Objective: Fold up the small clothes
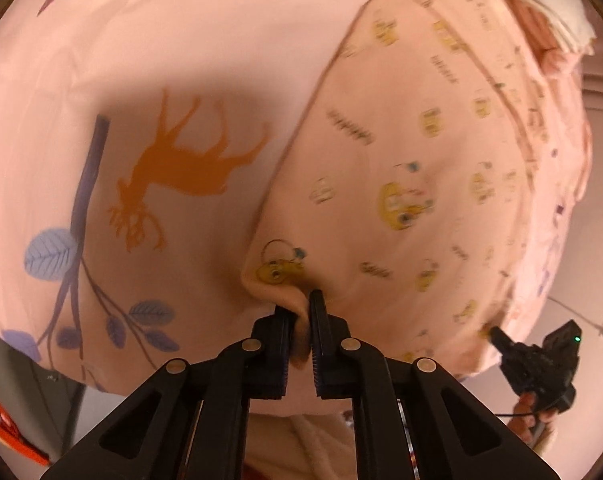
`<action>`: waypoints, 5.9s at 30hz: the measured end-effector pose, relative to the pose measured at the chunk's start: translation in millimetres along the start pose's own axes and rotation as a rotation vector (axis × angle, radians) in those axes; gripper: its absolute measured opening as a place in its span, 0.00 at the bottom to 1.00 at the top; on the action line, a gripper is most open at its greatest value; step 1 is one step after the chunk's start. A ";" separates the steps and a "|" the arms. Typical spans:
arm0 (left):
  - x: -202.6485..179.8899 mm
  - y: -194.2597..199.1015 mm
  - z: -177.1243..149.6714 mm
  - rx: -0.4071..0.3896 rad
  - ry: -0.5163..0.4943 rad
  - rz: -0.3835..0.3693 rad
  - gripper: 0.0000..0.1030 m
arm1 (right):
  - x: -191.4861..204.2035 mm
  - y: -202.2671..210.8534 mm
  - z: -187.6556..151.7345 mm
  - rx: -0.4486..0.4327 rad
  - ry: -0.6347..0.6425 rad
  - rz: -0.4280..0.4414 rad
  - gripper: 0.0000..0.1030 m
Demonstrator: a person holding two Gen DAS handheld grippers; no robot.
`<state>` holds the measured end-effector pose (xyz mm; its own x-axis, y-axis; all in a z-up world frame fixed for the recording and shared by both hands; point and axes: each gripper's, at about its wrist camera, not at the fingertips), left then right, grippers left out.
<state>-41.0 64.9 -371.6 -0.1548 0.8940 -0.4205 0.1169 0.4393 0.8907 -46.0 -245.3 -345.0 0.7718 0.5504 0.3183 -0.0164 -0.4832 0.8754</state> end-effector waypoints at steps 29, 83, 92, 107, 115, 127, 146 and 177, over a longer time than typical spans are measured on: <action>7.6 73.2 52.5 -0.197 0.075 -0.165 0.07 | 55.6 87.4 6.1 -0.148 -0.007 0.294 0.05; -56.1 68.1 253.6 -0.307 0.000 0.165 0.62 | 285.1 67.0 192.6 -0.254 0.658 -0.320 0.16; -6.6 24.7 197.1 -0.195 0.076 0.131 0.62 | 227.2 18.0 183.9 -0.054 0.403 -0.169 0.15; -54.8 0.2 187.7 -0.213 -0.190 0.369 0.62 | 209.9 33.9 109.7 -0.177 0.436 -0.215 0.25; -61.1 -5.3 193.3 -0.208 -0.225 0.362 0.62 | 214.3 29.2 94.4 -0.226 0.478 -0.259 0.25; -43.8 2.5 203.0 -0.193 -0.179 0.136 0.36 | 245.2 -1.5 90.8 -0.215 0.643 -0.285 0.41; -122.4 9.4 213.1 -0.341 -0.138 -0.060 0.08 | 188.3 -36.7 136.7 0.012 0.559 -0.021 0.00; -115.2 -25.9 149.4 -0.245 -0.225 0.221 0.30 | 273.9 -50.9 182.6 0.189 0.491 0.088 0.29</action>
<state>120.4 -36.3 -372.0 0.0697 0.9735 -0.2177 -0.1180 0.2247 0.9673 282.3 -194.3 -368.9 0.3835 0.7342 0.5602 0.0824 -0.6313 0.7711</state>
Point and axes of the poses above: each gripper's, at about its wrist camera, not at the fingertips, and y roughly against the way its jaws point, x to its left, z to its top, and after that the axes turned 11 degrees about -y, right-handed
